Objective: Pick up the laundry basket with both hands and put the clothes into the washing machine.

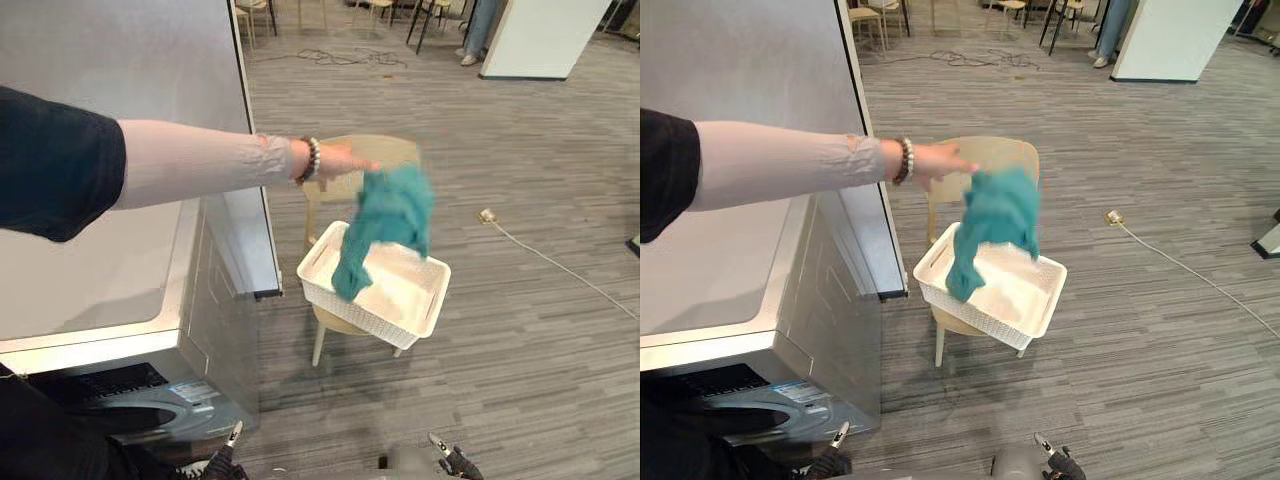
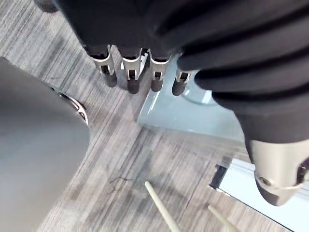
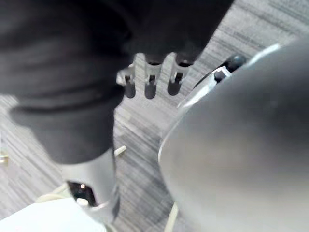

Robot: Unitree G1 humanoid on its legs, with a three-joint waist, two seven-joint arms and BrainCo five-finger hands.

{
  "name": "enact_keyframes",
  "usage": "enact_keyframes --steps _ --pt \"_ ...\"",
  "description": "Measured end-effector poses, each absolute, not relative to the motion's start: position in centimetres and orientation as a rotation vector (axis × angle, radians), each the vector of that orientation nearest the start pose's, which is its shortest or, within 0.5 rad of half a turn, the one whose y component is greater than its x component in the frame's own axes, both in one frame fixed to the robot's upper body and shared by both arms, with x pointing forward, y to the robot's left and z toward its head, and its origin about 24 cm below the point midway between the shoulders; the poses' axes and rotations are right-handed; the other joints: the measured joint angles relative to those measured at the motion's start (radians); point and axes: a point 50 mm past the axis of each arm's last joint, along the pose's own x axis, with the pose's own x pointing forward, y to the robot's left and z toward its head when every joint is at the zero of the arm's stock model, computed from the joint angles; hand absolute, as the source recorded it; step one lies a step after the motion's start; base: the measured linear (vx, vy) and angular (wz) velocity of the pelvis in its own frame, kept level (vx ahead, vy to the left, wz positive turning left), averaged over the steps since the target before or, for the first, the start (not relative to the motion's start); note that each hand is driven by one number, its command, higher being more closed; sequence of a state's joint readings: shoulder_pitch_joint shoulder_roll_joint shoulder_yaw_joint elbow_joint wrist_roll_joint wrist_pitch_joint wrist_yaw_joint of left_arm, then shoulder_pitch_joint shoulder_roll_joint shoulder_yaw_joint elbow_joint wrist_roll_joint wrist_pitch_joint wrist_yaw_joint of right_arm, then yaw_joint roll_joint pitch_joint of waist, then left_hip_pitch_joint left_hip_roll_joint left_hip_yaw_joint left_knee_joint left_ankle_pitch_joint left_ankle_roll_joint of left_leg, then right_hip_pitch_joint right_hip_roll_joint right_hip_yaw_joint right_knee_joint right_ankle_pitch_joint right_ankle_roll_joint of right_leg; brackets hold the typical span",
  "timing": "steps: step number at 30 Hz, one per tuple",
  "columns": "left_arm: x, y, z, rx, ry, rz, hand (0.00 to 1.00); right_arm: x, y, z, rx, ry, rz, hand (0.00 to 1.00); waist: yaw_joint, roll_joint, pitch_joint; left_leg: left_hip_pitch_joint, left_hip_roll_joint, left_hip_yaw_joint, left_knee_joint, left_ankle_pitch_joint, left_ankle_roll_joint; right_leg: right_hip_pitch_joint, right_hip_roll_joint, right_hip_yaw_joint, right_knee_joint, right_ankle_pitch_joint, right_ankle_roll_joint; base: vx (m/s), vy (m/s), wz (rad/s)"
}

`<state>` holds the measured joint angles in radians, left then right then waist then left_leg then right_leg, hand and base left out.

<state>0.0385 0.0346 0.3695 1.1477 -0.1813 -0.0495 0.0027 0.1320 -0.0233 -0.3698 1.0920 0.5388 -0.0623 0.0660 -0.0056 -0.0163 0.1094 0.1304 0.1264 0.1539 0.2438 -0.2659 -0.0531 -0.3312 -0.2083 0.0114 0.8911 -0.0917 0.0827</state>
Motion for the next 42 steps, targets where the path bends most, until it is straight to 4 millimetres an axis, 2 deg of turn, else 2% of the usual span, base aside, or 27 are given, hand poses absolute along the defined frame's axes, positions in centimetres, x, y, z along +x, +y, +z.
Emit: enact_keyframes --steps 1,2,3,4,6,7,8,9,11,12,13,14,16,17,18,19,20,21,22,24,25,26,28,30,34,38,42 --pt "8.7 20.1 -16.6 -0.323 1.084 0.471 0.00 5.9 -20.7 -16.7 0.659 0.986 -0.690 0.00 0.001 0.003 0.001 0.000 0.003 -0.017 -0.003 0.007 -0.013 0.008 -0.052 -0.002 -0.094 -0.004 -0.016 0.16 -0.276 0.67" --pt "8.7 20.1 -16.6 -0.324 1.083 0.473 0.00 5.7 -20.7 -16.7 0.660 0.987 -0.696 0.00 -0.001 0.006 0.001 0.000 0.009 -0.025 -0.003 0.007 -0.027 0.021 -0.070 0.003 -0.160 -0.002 -0.028 0.15 -0.330 0.46" --pt "8.8 20.1 -16.6 -0.323 1.080 0.475 0.00 5.4 -20.7 -16.8 0.660 0.996 -0.702 0.00 -0.003 0.007 -0.002 -0.002 0.031 -0.045 -0.005 0.002 -0.059 0.070 -0.075 0.039 -0.319 0.029 -0.052 0.10 -0.417 0.39" --pt "8.7 20.3 -16.5 -0.310 1.072 0.477 0.00 4.7 -20.4 -17.0 0.665 1.023 -0.711 0.00 -0.006 -0.003 -0.015 -0.002 0.056 -0.071 -0.012 -0.008 -0.097 0.120 -0.061 0.100 -0.432 0.054 0.024 0.11 -0.461 0.38" --pt "8.4 20.0 -16.6 -0.297 1.089 0.463 0.00 3.3 -20.3 -17.3 0.678 1.076 -0.745 0.00 -0.002 0.008 -0.053 0.004 0.109 -0.106 -0.071 0.001 -0.130 0.173 -0.016 0.058 -0.534 -0.046 0.145 0.15 -0.453 0.21" --pt "8.1 18.9 -16.9 -0.303 1.115 0.434 0.00 3.2 -21.4 -17.2 0.654 1.077 -0.764 0.00 -0.004 0.045 -0.060 0.008 0.126 -0.162 -0.101 0.024 -0.127 0.172 0.023 0.018 -0.531 -0.046 0.119 0.21 -0.434 0.16" --pt "8.1 18.6 -16.9 -0.304 1.117 0.426 0.00 3.2 -21.8 -17.2 0.647 1.081 -0.774 0.00 -0.004 0.054 -0.061 0.016 0.133 -0.167 -0.109 0.062 -0.125 0.168 0.042 0.011 -0.509 -0.060 0.101 0.17 -0.328 0.23" --pt "8.1 18.7 -16.9 -0.303 1.117 0.434 0.00 2.9 -21.8 -17.2 0.638 1.104 -0.768 0.00 -0.003 0.051 -0.060 0.016 0.138 -0.182 -0.104 0.110 -0.153 0.173 0.047 0.002 -0.491 -0.073 0.088 0.16 -0.395 0.31" --pt "7.6 19.0 -16.9 -0.336 1.116 0.478 0.00 2.8 -21.7 -17.3 0.605 1.132 -0.736 0.00 -0.013 0.053 -0.062 -0.043 0.171 -0.251 -0.015 0.158 -0.153 0.228 0.072 -0.063 -0.513 -0.091 0.057 0.09 -0.320 0.65" --pt "7.6 19.1 -16.9 -0.359 1.110 0.502 0.00 2.8 -21.7 -17.3 0.598 1.133 -0.734 0.00 -0.013 0.053 -0.062 -0.086 0.185 -0.284 0.045 0.171 -0.138 0.254 0.088 -0.098 -0.532 -0.091 0.043 0.06 -0.243 0.84" --pt "7.4 19.5 -16.9 -0.384 1.103 0.533 0.00 2.8 -21.6 -17.3 0.591 1.136 -0.730 0.00 -0.010 0.045 -0.059 -0.122 0.193 -0.302 0.114 0.195 -0.103 0.278 0.101 -0.125 -0.554 -0.085 0.029 0.04 -0.281 0.68" --pt "7.5 19.9 -16.8 -0.388 1.094 0.550 0.00 3.1 -21.5 -17.3 0.579 1.143 -0.713 0.00 -0.005 0.041 -0.060 -0.156 0.199 -0.298 0.170 0.230 -0.054 0.297 0.111 -0.140 -0.569 -0.081 0.016 0.01 -0.326 0.46" --pt "7.0 20.7 -16.8 -0.387 1.097 0.579 0.00 4.6 -21.3 -17.2 0.562 1.118 -0.669 0.00 0.000 0.016 -0.044 -0.214 0.219 -0.258 0.247 0.302 0.006 0.333 0.127 -0.166 -0.601 -0.071 -0.011 -0.01 -0.230 0.34" --pt "7.1 20.8 -16.8 -0.384 1.095 0.578 0.00 5.8 -21.3 -17.1 0.561 1.082 -0.662 0.00 0.000 0.016 -0.036 -0.233 0.234 -0.192 0.290 0.291 0.006 0.349 0.124 -0.186 -0.616 -0.063 -0.024 0.00 -0.129 0.39" --pt "7.2 20.6 -16.8 -0.377 1.098 0.564 0.00 6.9 -22.0 -16.7 0.555 1.032 -0.665 0.00 -0.002 0.019 -0.035 -0.238 0.221 -0.089 0.317 0.231 -0.015 0.363 0.118 -0.195 -0.625 -0.058 -0.032 0.01 -0.087 0.33" --pt "7.2 20.5 -16.8 -0.373 1.101 0.556 0.00 7.5 -22.3 -16.4 0.555 1.004 -0.670 0.00 -0.003 0.020 -0.036 -0.234 0.199 -0.043 0.311 0.198 -0.032 0.364 0.112 -0.204 -0.632 -0.054 -0.034 -0.03 -0.024 0.24" --pt "7.2 20.3 -16.8 -0.357 1.109 0.535 0.00 8.9 -23.0 -15.8 0.541 0.935 -0.671 0.00 -0.006 0.020 -0.036 -0.195 0.143 0.016 0.243 0.141 -0.048 0.363 0.104 -0.204 -0.640 -0.050 -0.029 -0.05 0.028 0.13" --pt "6.9 20.2 -16.9 -0.355 1.119 0.533 0.00 10.6 -23.5 -14.7 0.531 0.840 -0.663 0.00 -0.011 0.022 -0.037 -0.141 0.116 0.044 0.110 0.126 -0.037 0.360 0.105 -0.204 -0.652 -0.044 -0.023 -0.04 0.057 0.12" --pt "6.7 20.0 -17.0 -0.354 1.129 0.529 0.00 12.6 -24.1 -13.3 0.507 0.738 -0.641 0.00 -0.014 0.032 -0.039 -0.097 0.096 0.045 -0.019 0.121 -0.060 0.352 0.106 -0.202 -0.656 -0.036 -0.013 -0.03 0.056 0.10" --pt "6.8 19.9 -17.0 -0.351 1.130 0.527 0.00 14.7 -24.5 -11.2 0.497 0.596 -0.636 0.00 -0.021 0.023 -0.042 -0.092 0.071 0.042 -0.081 0.149 -0.060 0.344 0.098 -0.200 -0.700 -0.006 -0.006 -0.06 0.060 0.04" --pt "6.5 20.1 -17.0 -0.338 1.139 0.527 0.00 15.9 -24.6 -9.4 0.494 0.476 -0.641 0.00 -0.020 0.019 -0.047 -0.092 0.058 0.044 -0.120 0.167 -0.056 0.347 0.093 -0.199 -0.741 0.016 0.001 -0.05 0.063 -0.01" --pt "6.4 20.1 -17.0 -0.334 1.142 0.526 0.00 16.3 -24.5 -8.5 0.494 0.420 -0.641 0.00 -0.020 0.017 -0.050 -0.091 0.049 0.045 -0.141 0.177 -0.051 0.347 0.090 -0.200 -0.758 0.026 0.002 0.02 0.062 0.06" --pt "6.6 20.1 -17.0 -0.284 1.147 0.505 0.00 16.9 -24.6 -5.2 0.482 0.240 -0.639 0.00 -0.029 0.014 -0.054 -0.078 0.024 0.035 -0.215 0.226 -0.048 0.363 0.079 -0.213 -0.807 0.054 0.012 0.08 0.048 0.18" --pt "6.7 20.0 -17.0 -0.256 1.151 0.483 0.00 17.5 -24.5 -3.6 0.433 0.173 -0.621 0.00 -0.030 0.016 -0.057 -0.064 0.012 0.035 -0.243 0.245 -0.043 0.363 0.073 -0.215 -0.820 0.064 0.016 0.11 0.043 0.05" --pt "7.3 19.6 -16.9 -0.170 1.156 0.386 0.00 19.6 -23.1 -0.1 0.311 0.043 -0.490 0.00 -0.029 0.023 -0.064 -0.067 0.010 0.046 -0.246 0.245 -0.043 0.362 0.078 -0.195 -0.861 0.085 0.016 0.07 0.012 -0.16" --pt "8.6 19.0 -16.7 -0.082 1.140 0.279 0.00 21.7 -20.8 1.8 0.208 -0.025 -0.289 0.00 -0.026 0.020 -0.072 -0.095 0.012 0.045 -0.265 0.245 -0.044 0.337 0.088 -0.194 -0.900 0.109 0.017 0.01 -0.015 -0.08" --pt "10.4 18.9 -16.4 -0.003 1.107 0.194 0.00 24.1 -17.7 3.4 0.109 -0.068 -0.015 0.00 -0.006 0.001 -0.067 -0.138 0.009 0.037 -0.268 0.253 -0.046 0.306 0.089 -0.200 -0.922 0.128 0.014 0.00 -0.002 0.01"
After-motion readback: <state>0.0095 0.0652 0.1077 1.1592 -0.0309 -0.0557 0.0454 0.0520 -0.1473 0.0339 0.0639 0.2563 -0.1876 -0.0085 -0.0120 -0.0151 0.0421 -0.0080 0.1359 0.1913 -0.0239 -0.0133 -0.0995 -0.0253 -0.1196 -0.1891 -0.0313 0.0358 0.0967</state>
